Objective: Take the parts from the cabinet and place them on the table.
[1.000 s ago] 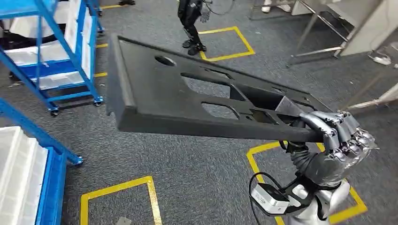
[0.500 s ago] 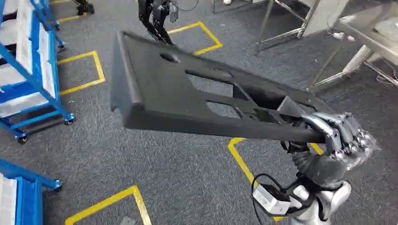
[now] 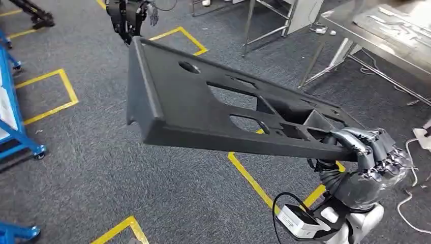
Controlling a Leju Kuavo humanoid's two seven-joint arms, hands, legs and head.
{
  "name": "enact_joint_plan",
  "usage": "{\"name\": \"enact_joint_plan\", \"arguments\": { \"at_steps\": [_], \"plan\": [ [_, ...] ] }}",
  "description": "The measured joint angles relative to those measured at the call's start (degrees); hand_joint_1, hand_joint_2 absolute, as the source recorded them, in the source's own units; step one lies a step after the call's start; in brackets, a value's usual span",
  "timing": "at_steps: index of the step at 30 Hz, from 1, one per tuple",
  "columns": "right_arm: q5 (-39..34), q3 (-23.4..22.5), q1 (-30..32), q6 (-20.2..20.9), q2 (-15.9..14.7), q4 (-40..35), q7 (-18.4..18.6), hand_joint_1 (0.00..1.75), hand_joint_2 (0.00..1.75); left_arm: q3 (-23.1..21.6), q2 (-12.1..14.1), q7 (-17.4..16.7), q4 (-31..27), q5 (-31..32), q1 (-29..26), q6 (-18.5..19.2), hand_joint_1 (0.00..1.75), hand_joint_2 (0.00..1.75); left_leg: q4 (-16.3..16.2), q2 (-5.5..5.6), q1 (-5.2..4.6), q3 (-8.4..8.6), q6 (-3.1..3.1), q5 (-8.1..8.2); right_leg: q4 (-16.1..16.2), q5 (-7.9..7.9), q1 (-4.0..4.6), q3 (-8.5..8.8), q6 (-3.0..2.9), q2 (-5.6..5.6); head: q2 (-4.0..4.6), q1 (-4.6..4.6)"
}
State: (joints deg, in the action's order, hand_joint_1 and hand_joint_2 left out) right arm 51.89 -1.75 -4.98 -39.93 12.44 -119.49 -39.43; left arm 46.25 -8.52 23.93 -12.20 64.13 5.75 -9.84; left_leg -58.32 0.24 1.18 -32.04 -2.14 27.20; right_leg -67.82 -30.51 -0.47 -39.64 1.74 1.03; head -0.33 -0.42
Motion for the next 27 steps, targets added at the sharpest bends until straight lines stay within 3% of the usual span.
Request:
{"name": "enact_joint_plan", "arguments": {
  "at_steps": [2, 3, 4, 6, 7, 8, 9, 12, 13, 14, 15, 17, 18, 19, 21, 22, 23, 24, 27],
  "plan": [
    [-0.09, -0.02, 0.29, 0.00, 0.00, 0.00, 0.00, 1.75, 1.75, 0.02, 0.02, -0.04, 0.00, 0.00, -0.28, -0.02, 0.00, 1.75, -0.03, -1.64, -0.03, -0.05, -0.09, 0.16, -7.56, -2.86, -0.37, -3.87, 0.40, -0.50, 0.00, 0.00],
    [-0.13, -0.11, 0.45, 0.00, 0.00, 0.00, 0.00, 1.75, 1.75, 0.00, 0.02, -0.09, 0.00, 0.02, -0.33, -0.02, 0.00, 1.75, -0.03, -2.47, -0.03, -0.01, -0.02, 0.24, -8.57, -2.48, -0.56, -4.45, 0.56, -0.70, 0.00, 0.02],
    [-0.13, -0.17, 0.51, 0.00, 0.00, -0.02, 0.00, 1.75, 1.75, 0.00, 0.00, -0.09, 0.00, 0.06, -0.32, 0.00, 0.00, 1.75, -0.03, -3.18, -0.02, 0.08, 0.08, 0.37, -7.00, -1.00, -0.72, -3.67, 0.65, -0.91, 0.00, 0.00],
    [-0.26, -0.24, 0.60, 0.00, 0.00, -0.13, 0.00, 1.75, 1.75, -0.09, -0.02, -0.09, 0.00, 0.13, -0.26, 0.02, 0.00, 1.75, -0.04, -4.44, -0.02, 0.55, 0.42, 0.71, 1.91, 3.71, -0.79, 1.15, 0.44, -2.03, 0.00, 0.02],
    [-0.37, -0.24, 0.66, 0.00, 0.00, -0.35, 0.00, 1.75, 1.75, -0.11, -0.04, -0.07, 0.00, 0.11, -0.25, 0.02, 0.00, 1.75, -0.04, -5.02, -0.04, 0.89, 0.67, 0.95, 6.95, 5.48, -0.64, 4.03, 0.09, -3.81, 0.00, 0.00],
    [-0.44, -0.26, 0.63, 0.00, 0.00, -0.44, 0.00, 1.75, 1.75, -0.11, -0.04, -0.04, 0.00, 0.11, -0.26, -0.02, 0.00, 1.75, -0.09, -5.45, -0.46, 0.99, 1.12, 1.23, 8.41, 4.43, 0.33, 4.65, -0.39, -6.06, 0.00, 0.02],
    [-0.44, -0.26, 0.68, 0.00, 0.00, -0.52, 0.00, 1.75, 1.75, -0.11, -0.02, -0.02, 0.00, 0.09, -0.23, -0.11, 0.00, 1.75, -0.11, -5.91, -0.49, 1.06, 1.42, 1.36, 8.52, 4.70, 0.33, 4.48, -0.72, -4.92, 0.00, 0.04],
    [-0.33, -0.33, 0.96, 0.00, 0.00, -0.61, 0.00, 1.75, 1.75, -0.11, -0.04, -0.02, 0.00, 0.07, 0.07, -0.20, 0.00, 1.75, 0.46, -7.67, -0.56, 2.04, 2.37, 1.64, 8.89, 4.70, 0.46, 4.49, -1.41, -2.97, 0.00, 0.04],
    [-0.18, -0.37, 1.09, 0.00, 0.00, -0.74, 0.00, 1.75, 1.75, -0.13, 0.00, -0.04, 0.00, 0.04, 0.15, -0.20, 0.00, 1.75, -0.25, -5.47, -0.15, 1.91, 2.78, 2.37, 9.43, 5.02, -0.22, 4.97, -1.89, -2.48, 0.00, 0.05],
    [-0.11, -0.39, 0.91, -0.02, 0.00, -0.87, 0.00, 1.75, 1.75, -0.13, -0.02, 0.00, 0.00, 0.04, 0.18, -0.20, 0.00, 1.75, -2.13, -3.03, -0.07, 1.15, 2.77, 3.81, 9.59, 5.05, -0.25, 5.05, -2.20, -1.89, 0.00, 0.00],
    [0.04, -0.37, 0.90, -0.02, 0.02, -0.92, 0.00, 1.75, 1.75, -0.13, -0.02, 0.00, 0.00, 0.09, 0.14, -0.15, 0.00, 1.75, -5.75, -1.76, 0.01, -0.50, 2.75, 5.99, 9.56, 5.10, -0.26, 5.04, -2.56, -1.51, 0.00, 0.09],
    [-0.09, -0.39, 1.24, -0.02, 0.00, -0.96, 0.00, 1.75, 1.75, -0.13, -0.02, 0.00, 0.00, 0.26, -0.10, -0.02, 0.00, 1.75, -14.83, -0.76, -0.02, -5.06, 2.87, 9.72, 9.48, 5.02, -0.13, 5.03, -2.69, 0.06, 0.00, 0.09],
    [-0.33, -0.39, 1.41, -0.02, 0.02, -0.96, 0.00, 1.75, 1.75, -0.13, -0.02, 0.00, 0.00, 0.31, -0.29, -0.02, 0.00, 1.75, -17.34, -0.73, -0.01, -6.56, 2.92, 9.91, 9.33, 4.99, -0.08, 5.01, -2.73, 0.90, 0.00, 0.09],
    [-0.55, -0.44, 1.49, 0.00, 0.00, -0.98, 0.00, 1.75, 1.75, -0.13, -0.02, 0.00, 0.00, 0.28, -0.36, -0.04, 0.00, 1.75, -16.99, -0.71, 0.00, -6.75, 2.90, 8.63, 9.18, 4.91, -0.08, 5.02, -2.75, 1.76, 0.00, 0.09],
    [-0.39, -0.50, 1.59, -0.02, 0.00, -1.01, 0.00, 1.75, 1.75, -0.13, -0.02, -0.11, 0.00, 0.20, -0.21, -0.17, 0.00, 1.75, -9.93, -0.23, 0.08, -4.20, 2.78, 3.27, 8.68, 4.67, -0.16, 5.04, -2.56, 3.47, 0.00, 0.09],
    [-0.33, -0.52, 1.62, -0.02, 0.00, -1.11, 0.00, 1.75, 1.75, -0.13, -0.02, -0.11, 0.00, 0.20, -0.16, -0.17, 0.00, 1.75, -5.02, 1.36, 0.18, -2.25, 2.60, 0.47, 8.32, 4.48, -0.23, 5.02, -2.34, 4.24, 0.00, 0.09],
    [-0.33, -0.55, 1.65, 0.00, 0.00, -1.16, 0.00, 1.75, 1.75, -0.13, 0.00, -0.11, 0.00, 0.20, -0.22, -0.15, 0.00, 1.75, -2.80, 4.06, 0.35, -1.20, 2.28, 0.62, 8.01, 4.27, -0.31, 4.79, -2.06, 4.82, 0.00, 0.04],
    [-0.44, -0.55, 1.57, 0.00, 0.02, -1.22, 0.00, 1.75, 1.75, -0.13, 0.02, -0.07, 0.00, 0.20, -0.25, -0.09, 0.00, 1.75, -1.29, 4.70, 0.47, -0.75, 2.30, 1.05, 7.32, 4.11, 0.00, 4.29, -1.73, 5.62, 0.00, 0.07],
    [-0.63, -0.59, 1.96, 0.00, 0.00, -1.49, 0.00, 1.75, 1.75, -0.15, 0.02, -0.04, 0.00, 0.11, 0.05, -0.20, 0.00, 1.75, -1.64, 3.06, -0.09, -0.75, 1.58, 0.87, 7.94, 4.74, -0.51, 3.84, -0.48, 7.36, 0.00, 0.09]
  ]
}}
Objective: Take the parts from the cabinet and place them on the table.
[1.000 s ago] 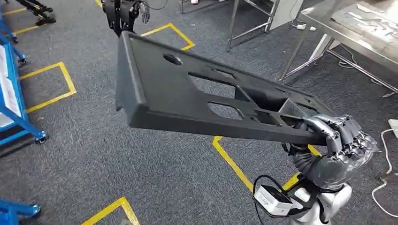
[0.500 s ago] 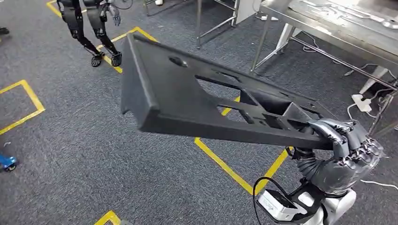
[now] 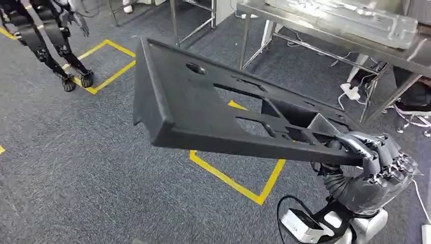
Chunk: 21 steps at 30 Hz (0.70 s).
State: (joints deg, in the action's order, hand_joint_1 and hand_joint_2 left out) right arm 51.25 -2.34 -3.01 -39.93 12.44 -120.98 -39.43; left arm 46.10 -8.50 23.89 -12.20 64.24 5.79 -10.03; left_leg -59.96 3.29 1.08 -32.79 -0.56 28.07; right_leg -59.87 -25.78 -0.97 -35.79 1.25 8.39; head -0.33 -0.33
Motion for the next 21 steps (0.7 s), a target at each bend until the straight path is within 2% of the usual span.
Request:
{"name": "enact_joint_plan", "arguments": {
  "at_steps": [1, 2, 3, 4, 5, 6, 7, 8, 9, 10, 11, 12, 13, 15, 16, 17, 18, 19, 20, 21],
  "plan": [
    [-0.02, 0.00, 0.07, 0.00, 0.00, -0.11, 0.00, 1.75, 1.75, 0.02, -0.15, 0.00, 0.00, -0.07, 0.12, 0.00, 0.00, 1.75, 0.65, -0.92, 0.64, 0.19, -0.61, -0.40, -0.23, -0.16, -0.04, -0.08, 0.21, -0.15, 0.00, 0.04],
    [-0.07, -0.04, 0.06, -0.02, 0.00, -0.24, 0.00, 1.75, 1.75, 0.02, -0.09, 0.02, 0.00, -0.07, 0.29, -0.09, 0.00, 1.75, 0.89, -1.55, 0.54, 0.39, -1.04, -0.53, -1.53, -1.11, 0.35, -0.52, 0.41, -3.83, 0.00, -0.17],
    [-0.07, -0.04, -0.11, 0.00, -0.02, -0.26, 0.00, 1.75, 1.75, 0.02, -0.09, 0.07, 0.00, -0.07, 0.29, -0.11, 0.00, 1.75, 0.95, -2.21, 0.43, 0.41, -1.33, -0.52, -4.51, -2.99, 0.35, -1.97, 0.60, -5.96, 0.00, -0.24],
    [-0.09, -0.04, -0.13, 0.00, -0.02, -0.28, 0.00, 1.75, 1.75, 0.00, -0.09, 0.07, 0.00, -0.07, 0.21, -0.11, 0.00, 1.75, 0.95, -2.95, 0.29, 0.41, -1.43, -0.46, -8.64, -5.10, 0.24, -4.03, 0.82, -7.07, 0.00, -0.26],
    [-0.06, -0.04, 0.00, 0.00, 0.00, -0.28, 0.00, 1.75, 1.75, 0.02, -0.09, 0.04, 0.00, -0.09, 0.08, -0.11, 0.00, 1.75, 0.94, -3.91, 0.18, 0.41, -1.52, -0.39, -13.31, -7.03, 0.13, -6.39, 1.01, -7.73, 0.00, -0.24],
    [0.07, -0.04, 0.03, 0.00, -0.02, -0.28, 0.00, 1.75, 1.75, 0.02, -0.07, 0.04, 0.00, -0.11, -0.02, -0.13, 0.00, 1.75, 0.92, -4.81, 0.15, 0.37, -1.57, -0.31, -16.32, -7.75, 0.05, -7.99, 1.16, -7.98, 0.00, -0.24],
    [0.18, -0.09, 0.04, 0.00, -0.04, -0.28, 0.00, 1.75, 1.75, 0.02, -0.07, 0.02, 0.00, -0.17, -0.05, -0.15, 0.00, 1.75, 0.92, -5.58, 0.15, 0.42, -1.51, -0.24, -16.58, -7.10, -0.01, -8.18, 1.24, -8.14, 0.00, -0.26],
    [0.37, -0.09, 0.03, 0.00, -0.04, -0.28, 0.00, 1.75, 1.75, 0.02, -0.07, -0.06, 0.00, -0.17, 0.02, -0.15, 0.00, 1.75, 0.92, -6.32, 0.15, 0.51, -1.40, -0.11, -14.32, -5.29, -0.02, -7.04, 1.22, -8.34, 0.00, -0.24],
    [0.44, -0.09, 0.02, 0.00, -0.04, -0.28, 0.00, 1.75, 1.75, 0.02, -0.07, -0.11, 0.00, -0.15, 0.08, -0.13, 0.00, 1.75, 0.92, -6.97, 0.16, 0.71, -1.33, 0.05, -10.26, -3.01, -0.03, -4.82, 1.10, -8.73, 0.00, -0.26],
    [0.46, -0.09, 0.02, 0.00, -0.04, -0.28, 0.00, 1.75, 1.75, 0.02, -0.11, -0.20, 0.00, -0.04, 0.13, 0.02, 0.00, 1.75, 0.92, -7.48, 0.16, 0.99, -1.15, 0.23, -5.25, -0.74, 0.09, -1.99, 0.83, -9.86, 0.00, -0.24],
    [0.37, -0.09, -0.02, 0.00, -0.04, -0.28, 0.00, 1.75, 1.75, 0.02, -0.13, -0.24, 0.00, 0.00, 0.10, 0.00, 0.00, 1.75, 0.94, -7.98, 0.08, 1.33, -0.87, 0.44, -0.72, 0.17, 0.48, 0.45, 0.35, -12.88, 0.00, -0.26],
    [0.31, -0.09, -0.18, 0.02, -0.02, -0.28, 0.00, 1.75, 1.75, 0.02, -0.18, -0.30, 0.00, 0.00, 0.00, -0.06, 0.00, 1.75, 0.81, -8.47, -0.38, 1.36, -0.40, 0.74, 0.09, -0.51, 1.33, 0.76, 0.03, -13.30, 0.00, -0.26],
    [0.31, -0.09, -0.21, 0.00, -0.04, -0.28, 0.00, 1.75, 1.75, 0.02, -0.15, -0.42, 0.00, 0.00, -0.02, -0.22, 0.00, 1.75, 0.93, -8.94, -0.36, 1.54, -0.16, 0.76, 0.07, -0.33, 1.22, 0.59, -0.36, -12.49, 0.00, -0.20],
    [0.79, -0.11, -0.21, 0.00, -0.04, -0.26, 0.00, 1.75, 1.75, 0.02, -0.18, -0.61, 0.00, -0.04, 0.04, -0.26, 0.00, 1.75, 1.34, -10.34, -0.41, 2.07, 0.36, 0.89, 0.07, -0.43, 1.35, 0.38, -0.78, -11.15, 0.00, -0.22],
    [1.14, -0.11, -0.26, 0.00, -0.04, -0.28, 0.00, 1.75, 1.75, 0.02, -0.22, -0.63, 0.00, -0.04, 0.10, -0.22, 0.00, 1.75, 1.36, -10.51, -0.40, 2.42, 0.78, 1.16, 0.74, -0.13, 0.98, 0.76, -1.30, -10.48, 0.00, -0.20],
    [1.27, -0.13, -0.34, 0.00, -0.04, -0.28, 0.00, 1.75, 1.75, 0.02, -0.20, -0.63, 0.00, -0.04, 0.14, -0.13, 0.00, 1.75, 0.37, -7.40, -0.18, 2.25, 1.12, 2.03, 1.21, 0.10, 0.66, 1.11, -1.64, -9.93, 0.00, -0.22],
    [1.29, -0.09, -0.69, 0.02, 0.00, -0.22, 0.00, 1.75, 1.75, 0.02, -0.20, -0.61, 0.00, -0.04, 0.11, -0.07, 0.00, 1.75, -2.31, -5.09, -0.05, 1.00, 1.05, 3.91, 1.25, 0.14, 0.60, 1.11, -2.11, -9.41, 0.00, -0.13],
    [1.27, -0.04, -0.84, 0.02, 0.07, -0.17, 0.00, 1.75, 1.75, 0.02, -0.20, -0.61, 0.00, -0.04, -0.03, 0.04, 0.00, 1.75, -6.37, -4.18, -0.06, -0.93, 1.04, 6.11, 1.24, 0.15, 0.57, 1.08, -2.28, -8.83, 0.00, -0.15],
    [1.09, -0.04, -0.82, 0.02, 0.04, -0.04, 0.00, 1.75, 1.75, 0.02, -0.20, -0.61, 0.00, -0.04, -0.24, 0.04, 0.00, 1.75, -11.06, -3.80, -0.06, -3.27, 1.09, 8.10, 1.24, 0.12, 0.66, 1.08, -2.34, -8.06, 0.00, -0.15],
    [0.94, -0.04, -0.81, 0.02, 0.05, 0.11, 0.00, 1.75, 1.75, 0.02, -0.20, -0.57, 0.00, -0.05, -0.48, 0.04, 0.00, 1.75, -14.50, -3.78, -0.06, -5.11, 1.13, 9.11, 1.15, 0.09, 0.74, 1.07, -2.39, -7.28, 0.00, -0.17]
  ]
}}
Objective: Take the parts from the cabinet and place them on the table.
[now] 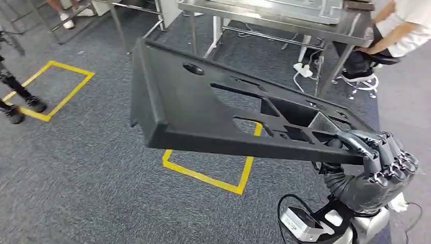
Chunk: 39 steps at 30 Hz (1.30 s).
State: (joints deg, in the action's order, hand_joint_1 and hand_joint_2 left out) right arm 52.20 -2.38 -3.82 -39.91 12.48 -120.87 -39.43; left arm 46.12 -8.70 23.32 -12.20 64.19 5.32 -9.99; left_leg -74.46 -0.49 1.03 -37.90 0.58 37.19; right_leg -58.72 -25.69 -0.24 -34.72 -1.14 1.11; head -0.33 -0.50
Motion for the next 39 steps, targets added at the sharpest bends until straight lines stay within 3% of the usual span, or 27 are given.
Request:
{"name": "enact_joint_plan", "arguments": {
  "at_steps": [1, 2, 4, 5, 6, 8, 10, 11, 12, 13, 15, 16, 17, 18, 20, 21, 24, 25, 26, 27, 30, 31, 32, 33, 35, 37, 39],
  "plan": [
    [-0.11, 0.00, -0.01, 0.00, 0.00, 0.18, 0.00, 1.75, 1.75, 0.00, -0.02, -0.02, 0.00, -0.04, -0.19, 0.00, 0.00, 1.75, -1.42, 0.00, 0.01, -0.96, 0.04, -0.35, -0.06, 0.00, 0.02, 0.00, 0.00, 0.81, 0.00, 0.02],
    [-0.07, 0.00, -0.06, 0.00, 0.00, 0.39, 0.00, 1.75, 1.75, 0.00, 0.00, -0.02, 0.00, -0.15, -0.22, 0.00, 0.00, 1.75, -0.06, 0.03, 0.02, -0.71, 0.00, -2.16, -0.15, -0.01, 0.01, 0.04, 0.00, 1.67, 0.00, 0.00],
    [0.46, 0.11, -0.23, 0.00, 0.00, 0.68, 0.00, 1.75, 1.75, 0.00, 0.07, -0.07, 0.00, -0.13, 0.05, 0.00, 0.00, 1.75, 8.48, 0.78, 0.09, 2.64, -0.23, -7.79, -0.49, -0.15, -0.09, 0.07, 0.21, 3.36, 0.00, 0.00],
    [0.54, 0.15, -0.31, 0.00, 0.00, 0.79, 0.00, 1.75, 1.75, 0.00, 0.18, -0.07, 0.00, -0.11, 0.07, 0.00, 0.00, 1.75, 13.02, 3.00, 0.23, 4.43, -0.44, -9.87, -0.79, -0.31, -0.18, -0.06, 0.44, 3.99, 0.00, 0.00],
    [0.54, 0.26, -0.46, 0.00, 0.00, 0.90, 0.00, 1.75, 1.75, 0.00, 0.22, -0.09, 0.00, -0.09, 0.04, 0.07, 0.00, 1.75, 14.07, 5.50, 0.33, 4.76, -0.64, -8.94, -1.24, -0.43, 0.14, -0.41, 0.74, 4.45, 0.00, -0.02],
    [0.52, 0.44, -0.69, 0.00, 0.00, 1.03, 0.00, 1.75, 1.75, 0.00, 0.22, -0.07, 0.00, 0.00, 0.17, 0.13, 0.00, 1.75, 14.75, 4.67, 0.05, 5.09, -0.71, -8.98, -1.40, -0.19, -0.46, -1.03, 1.46, 5.78, 0.00, -0.02],
    [0.24, 0.42, -0.65, 0.00, 0.00, 1.05, 0.00, 1.75, 1.75, 0.00, 0.24, 0.00, 0.00, 0.07, 0.20, 0.13, 0.00, 1.75, 15.19, 3.45, 0.04, 5.34, -1.46, -9.33, -0.97, 0.19, -0.50, -1.16, 2.31, 7.12, 0.00, 0.00],
    [0.26, 0.42, -0.60, 0.00, 0.00, 1.05, 0.00, 1.75, 1.75, 0.00, 0.20, 0.00, 0.00, 0.07, 0.39, 0.13, 0.00, 1.75, 15.72, 2.73, 0.33, 5.67, -2.02, -9.70, -1.50, -0.25, -0.58, -1.21, 2.37, 5.23, 0.00, 0.02],
    [0.48, 0.42, -0.95, 0.00, 0.00, 1.05, 0.00, 1.75, 1.75, 0.00, 0.22, 0.00, 0.00, 0.05, 0.57, 0.04, 0.00, 1.75, 15.95, 2.41, 0.26, 5.84, -2.23, -9.76, -3.36, -1.55, -0.18, -1.96, 2.69, 1.95, 0.00, -0.24],
    [0.57, 0.42, -1.24, 0.00, 0.00, 1.18, 0.00, 1.75, 1.75, 0.00, 0.22, 0.00, 0.00, 0.05, 0.65, 0.04, 0.00, 1.75, 15.96, 1.78, 0.15, 5.85, -2.59, -9.70, -6.84, -3.60, -0.24, -3.67, 2.97, 0.41, 0.00, -0.17],
    [0.41, 0.39, -1.20, 0.00, 0.02, 1.49, 0.00, 1.75, 1.75, 0.00, 0.24, 0.00, 0.00, 0.00, 0.58, 0.59, 0.00, 1.75, 15.96, 0.85, 0.03, 5.86, -2.64, -9.62, -14.77, -6.92, -0.57, -7.61, 3.37, -0.56, 0.00, -0.20],
    [0.26, 0.39, -1.17, 0.00, 0.00, 1.66, 0.00, 1.75, 1.75, 0.00, 0.28, 0.02, 0.00, -0.06, 0.46, 1.16, 0.00, 1.75, 15.94, 0.46, 0.03, 5.84, -2.62, -9.59, -17.06, -7.24, -0.68, -8.84, 3.49, -0.71, 0.00, -0.20],
    [0.26, 0.39, -1.15, 0.00, 0.02, 1.88, 0.00, 1.75, 1.75, 0.02, 0.31, 0.02, 0.00, -0.06, 0.39, 1.42, 0.00, 1.75, 15.94, 0.12, 0.03, 5.91, -2.57, -9.53, -16.34, -6.07, -0.77, -8.55, 3.54, -0.85, 0.00, -0.22],
    [0.28, 0.39, -1.16, 0.00, 0.00, 2.04, 0.00, 1.75, 1.75, 0.00, 0.31, 0.02, 0.00, -0.02, 0.39, 1.53, 0.00, 1.75, 15.94, -0.06, 0.04, 5.98, -2.52, -9.44, -13.47, -4.05, -0.84, -7.10, 3.48, -0.89, 0.00, -0.20],
    [0.39, 0.39, -1.18, 0.00, 0.02, 2.21, 0.00, 1.75, 1.75, 0.00, 0.28, 0.00, 0.00, 0.00, 0.41, 1.64, 0.00, 1.75, 15.94, -0.19, 0.04, 6.36, -2.29, -9.22, -3.71, 0.53, -0.78, -1.77, 2.91, -1.15, 0.00, -0.20],
    [0.61, 0.39, -1.30, 0.00, 0.02, 2.23, 0.00, 1.75, 1.75, 0.00, 0.28, 0.00, 0.00, 0.02, 0.38, 1.66, 0.00, 1.75, 15.94, -0.23, -0.06, 6.37, -2.04, -9.06, -0.89, -0.20, -0.35, -0.21, 2.39, -1.58, 0.00, -0.20],
    [0.63, 0.39, -1.32, 0.00, 0.04, 2.32, 0.00, 1.75, 1.75, 0.02, 0.26, 0.02, 0.00, 0.09, 0.26, 1.88, 0.00, 1.75, 16.16, -0.36, -0.02, 6.51, -0.96, -8.92, -0.62, -0.30, 0.21, -0.36, 1.72, -1.36, 0.00, -0.17],
    [0.59, 0.39, -1.34, 0.00, 0.06, 2.32, 0.00, 1.75, 1.75, 0.00, 0.24, 0.02, 0.00, 0.18, 0.26, 1.88, 0.00, 1.75, 16.45, -0.44, -0.03, 6.77, -0.57, -8.95, -0.29, -0.18, 0.21, -0.22, 1.40, -1.25, 0.00, -0.20],
    [0.54, 0.39, -1.31, 0.00, 0.11, 2.32, 0.00, 1.75, 1.75, 0.00, 0.24, 0.02, 0.00, 0.22, 0.24, 1.90, 0.00, 1.75, 16.14, -0.37, -0.05, 6.64, -0.28, -8.51, 0.69, 0.25, -0.62, 0.41, 0.79, -1.19, 0.00, -0.13],
    [0.52, 0.39, -1.40, 0.00, 0.20, 2.32, 0.00, 1.75, 1.75, 0.00, 0.26, 0.04, 0.00, 0.22, 0.20, 1.88, 0.00, 1.75, 14.74, -0.09, 0.02, 6.34, -0.22, -7.54, 1.04, 0.26, -0.41, 0.76, 0.62, -1.25, 0.00, -0.20],
    [0.46, 0.42, -1.42, 0.00, 0.43, 2.45, 0.00, 1.75, 1.75, 0.00, 0.26, 0.07, 0.00, 0.20, 0.02, 1.88, 0.00, 1.75, 2.24, -0.02, 0.01, 0.06, -0.01, -1.43, 0.96, 0.03, -0.10, 0.85, -0.07, -1.24, 0.00, -0.13],
    [0.43, 0.42, -1.41, 0.00, 0.44, 2.58, 0.00, 1.75, 1.75, 0.00, 0.24, 0.07, 0.00, 0.13, -0.12, 1.88, 0.00, 1.75, -0.50, -0.03, 0.03, -1.55, 0.09, -0.97, 0.86, -0.03, -0.05, 0.85, -0.16, -1.14, 0.00, -0.11],
    [0.43, 0.42, -1.41, 0.00, 0.44, 2.69, 0.00, 1.75, 1.75, 0.00, 0.24, 0.04, 0.02, 0.02, -0.23, 1.88, 0.00, 1.75, -0.62, -0.03, 0.05, -1.90, 0.15, -1.91, 0.68, -0.15, -0.03, 0.86, -0.20, -0.96, 0.00, -0.13],
    [0.54, 0.41, -1.41, 0.00, 0.44, 2.73, 0.00, 1.75, 1.75, 0.00, 0.26, 0.04, 0.00, 0.02, -0.25, 1.88, 0.00, 1.75, 1.68, -0.03, 0.08, -1.13, 0.17, -4.02, 0.43, -0.33, -0.04, 0.87, -0.10, -0.78, 0.00, -0.11],
    [0.54, 0.42, -1.42, 0.00, 0.46, 2.78, 0.00, 1.75, 1.75, 0.00, 0.28, 0.09, 0.00, 0.00, -0.18, 1.90, 0.00, 1.75, 11.51, 0.02, 0.12, 3.15, -0.04, -9.89, -0.50, -1.03, -0.12, 0.92, 0.22, -0.52, 0.00, -0.11],
    [0.50, 0.41, -1.48, 0.00, 0.52, 2.80, 0.00, 1.75, 1.75, 0.00, 0.28, 0.18, 0.00, 0.02, -0.11, 2.01, 0.00, 1.75, 14.81, 0.25, -0.25, 4.59, -0.48, -9.50, -1.50, -1.50, 0.31, 0.42, 0.78, -0.35, 0.00, -0.13],
    [0.39, 0.39, -1.47, 0.00, 0.59, 2.80, 0.00, 1.75, 1.75, 0.02, 0.31, 0.20, 0.00, 0.00, -0.15, 2.01, 0.00, 1.75, 14.51, 0.28, -0.30, 4.32, -0.94, -9.56, -1.15, -1.33, 0.00, 0.38, 1.28, -0.34, 0.00, -0.13]
  ]
}}
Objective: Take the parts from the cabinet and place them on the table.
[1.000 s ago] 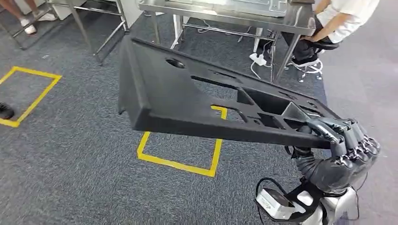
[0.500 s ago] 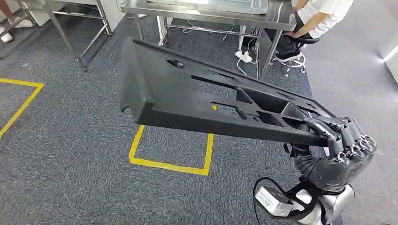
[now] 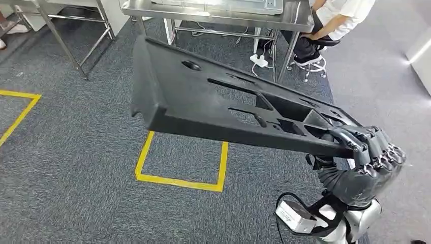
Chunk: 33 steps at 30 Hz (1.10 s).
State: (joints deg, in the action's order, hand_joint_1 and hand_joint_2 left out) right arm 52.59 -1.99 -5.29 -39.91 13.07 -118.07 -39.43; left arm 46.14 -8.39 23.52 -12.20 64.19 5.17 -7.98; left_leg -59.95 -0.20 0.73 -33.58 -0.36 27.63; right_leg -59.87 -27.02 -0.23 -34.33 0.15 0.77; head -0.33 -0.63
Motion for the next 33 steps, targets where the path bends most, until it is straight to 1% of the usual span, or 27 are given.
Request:
{"name": "enact_joint_plan", "arguments": {
  "at_steps": [1, 2, 3, 4, 6, 7, 8, 9, 10, 11, 12, 13, 16, 17, 18, 19, 21, 22, 23, 24, 25, 27, 28, 29, 31, 32, 33],
  "plan": [
    [-0.04, 0.00, -0.05, 0.00, 0.00, 0.00, 0.00, 1.75, 1.75, 0.00, 0.02, 0.00, 0.00, -0.04, -0.06, -0.02, 0.00, 1.75, 0.14, 0.01, -0.18, 0.00, -0.32, -0.09, 0.19, 0.08, 0.04, 0.07, 0.36, 0.01, 0.00, 0.00],
    [-0.04, 0.00, -0.08, 0.00, 0.00, 0.00, 0.00, 1.75, 1.75, 0.00, 0.02, 0.00, 0.00, -0.07, 0.01, -0.02, 0.00, 1.75, 0.85, -0.03, 0.13, 0.30, -0.94, -0.53, 0.00, -0.15, 0.03, 0.05, 0.64, 0.06, 0.00, 0.00],
    [-0.02, 0.00, -0.08, 0.00, -0.02, 0.00, 0.00, 1.75, 1.75, 0.00, 0.02, 0.00, 0.00, -0.13, 0.08, -0.07, 0.00, 1.75, 1.08, -0.08, 0.22, 0.52, -1.17, -0.68, -0.94, -0.94, -0.23, -0.11, 0.90, -0.13, 0.00, -0.02],
    [0.00, 0.00, -0.20, 0.00, -0.02, 0.00, 0.00, 1.75, 1.75, 0.00, 0.02, 0.00, 0.00, -0.13, 0.20, -0.07, 0.00, 1.75, 1.14, -0.13, 0.22, 0.53, -1.45, -0.71, -3.60, -2.78, -0.19, -1.42, 1.14, -0.26, 0.00, -0.07],
    [0.00, 0.00, -0.16, 0.00, -0.02, 0.04, 0.00, 1.75, 1.75, 0.02, 0.02, 0.02, 0.00, -0.13, 0.24, -0.07, 0.00, 1.75, 1.14, -0.24, 0.19, 0.51, -1.68, -0.68, -11.96, -6.72, -0.46, -5.55, 1.54, -0.31, 0.00, -0.02],
    [0.00, 0.00, -0.08, 0.00, -0.02, 0.13, 0.00, 1.75, 1.75, 0.04, 0.02, 0.00, 0.00, -0.13, 0.18, -0.07, 0.00, 1.75, 1.13, -0.31, 0.17, 0.50, -1.68, -0.67, -15.79, -7.76, -0.53, -7.60, 1.68, -0.33, 0.00, -0.04],
    [0.00, 0.00, -0.04, 0.00, -0.02, 0.20, 0.00, 1.75, 1.75, 0.04, 0.04, 0.00, 0.00, -0.13, 0.15, -0.07, 0.00, 1.75, 1.13, -0.32, 0.18, 0.54, -1.65, -0.64, -16.73, -7.18, -0.62, -8.28, 1.76, -0.40, 0.00, -0.02],
    [0.00, 0.00, -0.07, 0.00, -0.02, 0.28, 0.00, 1.75, 1.75, 0.04, 0.04, 0.00, 0.00, -0.13, 0.15, -0.04, 0.00, 1.75, 1.13, -0.31, 0.20, 0.60, -1.62, -0.61, -15.14, -5.55, -0.71, -7.66, 1.75, -0.49, 0.00, -0.07],
    [0.00, 0.00, -0.08, 0.00, -0.02, 0.28, 0.00, 1.75, 1.75, 0.04, 0.04, 0.00, 0.00, -0.13, 0.18, 0.02, 0.00, 1.75, 1.13, -0.28, 0.21, 0.72, -1.59, -0.53, -11.55, -3.14, -0.78, -5.93, 1.66, -0.51, 0.00, -0.02],
    [0.00, 0.00, -0.10, 0.00, -0.02, 0.28, 0.00, 1.75, 1.75, 0.04, 0.02, 0.00, 0.00, -0.11, 0.19, 0.02, 0.00, 1.75, 1.13, -0.25, 0.22, 0.97, -1.45, -0.42, -5.88, -0.33, -0.78, -3.08, 1.43, -0.63, 0.00, -0.04],
    [-0.02, 0.00, -0.17, 0.00, -0.02, 0.28, 0.00, 1.75, 1.75, 0.04, 0.02, 0.02, 0.00, -0.11, 0.18, 0.02, 0.00, 1.75, 1.13, -0.24, 0.22, 1.15, -1.24, -0.29, -1.22, 1.23, -0.74, -0.70, 1.15, -0.89, 0.00, -0.04],
    [-0.02, 0.00, -0.28, 0.00, -0.02, 0.31, 0.00, 1.75, 1.75, 0.04, 0.02, 0.04, 0.00, -0.11, 0.21, 0.04, 0.00, 1.75, 1.06, -0.25, -0.18, 1.04, -0.88, -0.08, 0.20, 0.23, -0.19, -0.14, 0.95, -1.05, 0.00, -0.02],
    [0.13, 0.00, -0.30, 0.00, -0.02, 0.31, 0.00, 1.75, 1.75, 0.04, 0.02, 0.09, 0.00, -0.09, 0.22, 0.20, 0.00, 1.75, 1.41, -0.39, 0.10, 1.22, 0.15, -0.15, 0.25, 0.41, 0.11, -0.32, 0.25, -0.68, 0.00, 0.00],
    [0.11, 0.00, -0.32, 0.00, -0.02, 0.31, 0.00, 1.75, 1.75, 0.04, -0.02, 0.13, 0.00, -0.02, 0.29, 0.22, 0.00, 1.75, 1.52, -0.46, -0.05, 1.42, 0.63, -0.10, 0.75, 0.62, -0.05, -0.13, -0.18, -0.59, 0.00, -0.02],
    [0.07, 0.00, -0.30, 0.00, 0.00, 0.28, 0.00, 1.75, 1.75, 0.04, -0.02, 0.15, 0.00, -0.02, 0.26, 0.22, 0.00, 1.75, 0.68, -0.35, 0.25, 1.20, 0.79, 0.55, 1.37, 0.91, -0.42, 0.40, -0.59, -0.72, 0.00, 0.00],
    [0.00, 0.00, -0.36, 0.00, 0.02, 0.28, 0.00, 1.75, 1.75, 0.04, -0.02, 0.17, 0.00, -0.02, 0.25, 0.22, 0.00, 1.75, -1.64, -0.29, 0.17, 0.22, 0.76, 2.27, 1.53, 0.88, -0.42, 0.58, -1.09, -0.70, 0.00, 0.00],
    [0.13, 0.00, -0.34, 0.00, 0.13, 0.31, 0.00, 1.75, 1.75, 0.07, -0.02, 0.17, 0.02, -0.04, 0.13, 0.22, 0.00, 1.75, -10.01, -0.24, 0.19, -3.87, 0.87, 6.44, 1.45, 0.76, -0.24, 0.55, -1.49, -0.75, 0.00, 0.07],
    [0.33, 0.00, -0.34, 0.00, 0.15, 0.31, -0.02, 1.75, 1.75, 0.07, -0.04, 0.17, 0.02, -0.04, 0.00, 0.24, 0.00, 1.75, -14.15, -0.24, 0.20, -6.02, 0.96, 7.88, 1.40, 0.66, -0.10, 0.52, -1.63, -0.75, 0.00, 0.07],
    [0.33, 0.00, -0.32, 0.00, 0.15, 0.31, 0.00, 1.75, 1.75, 0.07, -0.04, 0.17, 0.02, -0.02, -0.11, 0.33, 0.00, 1.75, -16.21, -0.25, 0.21, -7.21, 1.05, 8.01, 1.28, 0.62, -0.01, 0.51, -1.68, -0.69, 0.00, 0.09],
    [0.31, 0.00, -0.32, 0.00, 0.15, 0.31, -0.02, 1.75, 1.75, 0.07, -0.04, 0.17, 0.02, 0.00, -0.19, 0.41, 0.00, 1.75, -15.40, -0.26, 0.21, -7.02, 1.03, 6.59, 1.19, 0.48, 0.03, 0.57, -1.70, -0.56, 0.00, 0.07],
    [0.22, 0.00, -0.32, 0.00, 0.15, 0.31, 0.00, 1.75, 1.75, 0.07, -0.04, 0.17, 0.02, 0.00, -0.19, 0.50, 0.00, 1.75, -12.21, -0.25, 0.20, -5.66, 0.95, 4.25, 1.07, 0.31, 0.04, 0.68, -1.61, -0.46, 0.00, 0.07],
    [0.20, 0.00, -0.33, 0.00, 0.15, 0.31, 0.00, 1.75, 1.75, 0.07, -0.04, 0.28, 0.02, 0.04, -0.15, 0.61, 0.00, 1.75, -2.46, -0.20, 0.20, -0.98, 0.48, -0.80, 0.66, -0.17, 0.04, 1.07, -1.32, -0.34, 0.00, 0.09],
    [0.20, 0.00, -0.32, 0.00, 0.15, 0.31, 0.00, 1.75, 1.75, 0.07, -0.02, 0.35, 0.02, 0.04, -0.12, 0.65, 0.00, 1.75, -0.32, -0.03, 0.12, 0.20, 0.13, -0.08, 0.51, -0.41, 0.07, 0.99, -1.05, -0.34, 0.00, 0.04],
    [0.20, 0.00, -0.38, 0.00, 0.15, 0.31, 0.00, 1.75, 1.75, 0.07, -0.04, 0.41, 0.02, 0.04, -0.06, 0.68, 0.00, 1.75, 0.63, -0.05, -0.24, 0.35, 0.03, -0.13, -0.01, -0.59, 0.45, 0.70, -0.71, -0.30, 0.00, 0.07],
    [0.24, 0.00, -0.35, 0.00, 0.15, 0.31, 0.00, 1.75, 1.75, 0.07, -0.04, 0.52, 0.02, 0.09, -0.12, 0.74, 0.00, 1.75, 0.46, 0.00, -0.28, 0.10, -0.32, -0.12, 0.36, -0.51, 0.31, 0.67, -0.23, -0.29, 0.00, 0.07],
    [0.24, 0.02, -0.40, 0.00, 0.15, 0.31, 0.00, 1.75, 1.75, 0.07, -0.04, 0.57, 0.02, 0.18, -0.16, 0.83, 0.00, 1.75, 0.66, 0.00, -0.29, 0.21, -0.64, -0.21, 0.44, -0.56, 0.31, 0.78, 0.09, -0.30, 0.00, 0.07],
    [0.24, 0.00, -0.39, 0.00, 0.15, 0.28, 0.00, 1.75, 1.75, 0.07, -0.09, 0.61, 0.02, 0.26, -0.14, 0.94, 0.00, 1.75, 1.32, -0.08, 0.20, 0.83, -1.16, -0.50, 0.15, -1.02, 0.19, 0.86, 0.50, -0.35, 0.00, 0.09]
  ]
}}
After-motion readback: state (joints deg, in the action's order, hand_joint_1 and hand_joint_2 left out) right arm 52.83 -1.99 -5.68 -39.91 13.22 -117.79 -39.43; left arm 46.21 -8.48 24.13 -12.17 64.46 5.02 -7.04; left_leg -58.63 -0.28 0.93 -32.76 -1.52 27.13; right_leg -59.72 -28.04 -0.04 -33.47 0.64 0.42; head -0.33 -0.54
